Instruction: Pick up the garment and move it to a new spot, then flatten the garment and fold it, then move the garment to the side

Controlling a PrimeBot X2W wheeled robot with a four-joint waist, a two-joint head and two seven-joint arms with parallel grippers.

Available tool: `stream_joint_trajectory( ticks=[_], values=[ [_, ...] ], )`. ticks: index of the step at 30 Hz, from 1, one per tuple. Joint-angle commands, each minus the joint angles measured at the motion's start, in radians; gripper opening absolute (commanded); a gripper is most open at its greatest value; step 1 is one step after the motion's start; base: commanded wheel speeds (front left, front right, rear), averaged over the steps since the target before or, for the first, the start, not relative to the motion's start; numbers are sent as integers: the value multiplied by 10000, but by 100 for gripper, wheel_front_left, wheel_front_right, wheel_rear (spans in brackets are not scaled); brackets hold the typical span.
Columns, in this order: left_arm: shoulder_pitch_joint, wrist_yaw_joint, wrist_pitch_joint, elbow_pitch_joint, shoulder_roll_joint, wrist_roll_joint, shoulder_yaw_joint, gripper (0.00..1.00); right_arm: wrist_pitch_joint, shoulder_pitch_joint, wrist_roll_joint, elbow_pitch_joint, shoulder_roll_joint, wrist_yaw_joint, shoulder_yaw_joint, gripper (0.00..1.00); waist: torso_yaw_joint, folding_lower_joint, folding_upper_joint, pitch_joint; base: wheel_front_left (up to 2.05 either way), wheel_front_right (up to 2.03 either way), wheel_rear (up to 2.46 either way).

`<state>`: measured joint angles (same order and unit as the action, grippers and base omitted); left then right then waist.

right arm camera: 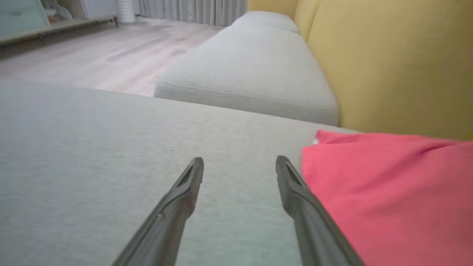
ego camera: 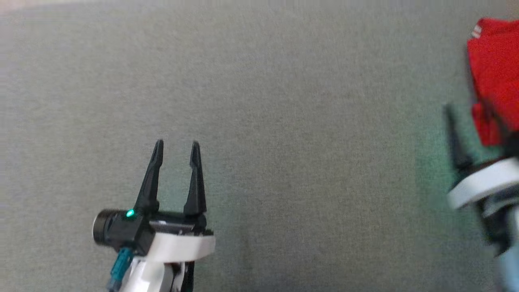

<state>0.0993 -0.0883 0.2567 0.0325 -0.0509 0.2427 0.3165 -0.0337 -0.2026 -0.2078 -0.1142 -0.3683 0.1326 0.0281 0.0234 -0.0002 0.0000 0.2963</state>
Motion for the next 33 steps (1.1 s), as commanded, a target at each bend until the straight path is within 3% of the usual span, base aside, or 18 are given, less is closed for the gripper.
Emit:
stream_joint_trajectory(
  ticks=[1,6,9,14,21,33],
  values=[
    [-97,-32,51,-241,7,19,-399,100,315,102,-106,140,12,-19,259,100,252,2,0,-533,0,0,0],
    [-664,19,51,-135,7,-108,-562,100,2487,669,-149,-1261,1292,-19,1052,100,520,2,0,-1336,0,0,0],
    [-1098,15,51,-170,7,-230,-737,100,2925,1017,157,-1560,2037,-19,1060,100,593,2,0,-1795,0,0,0],
    [-1829,44,51,-450,7,-407,-1053,100,2949,2007,649,198,2829,-19,523,100,627,2,0,-2326,0,0,0],
    [-2574,53,51,-850,7,-732,-1331,100,2952,3165,924,910,3076,-19,381,100,651,2,0,-2794,0,0,0],
    [-2646,49,51,-719,7,-831,-1334,100,2953,3414,872,881,3170,-19,274,100,658,2,0,-2978,0,0,0]
  ],
)
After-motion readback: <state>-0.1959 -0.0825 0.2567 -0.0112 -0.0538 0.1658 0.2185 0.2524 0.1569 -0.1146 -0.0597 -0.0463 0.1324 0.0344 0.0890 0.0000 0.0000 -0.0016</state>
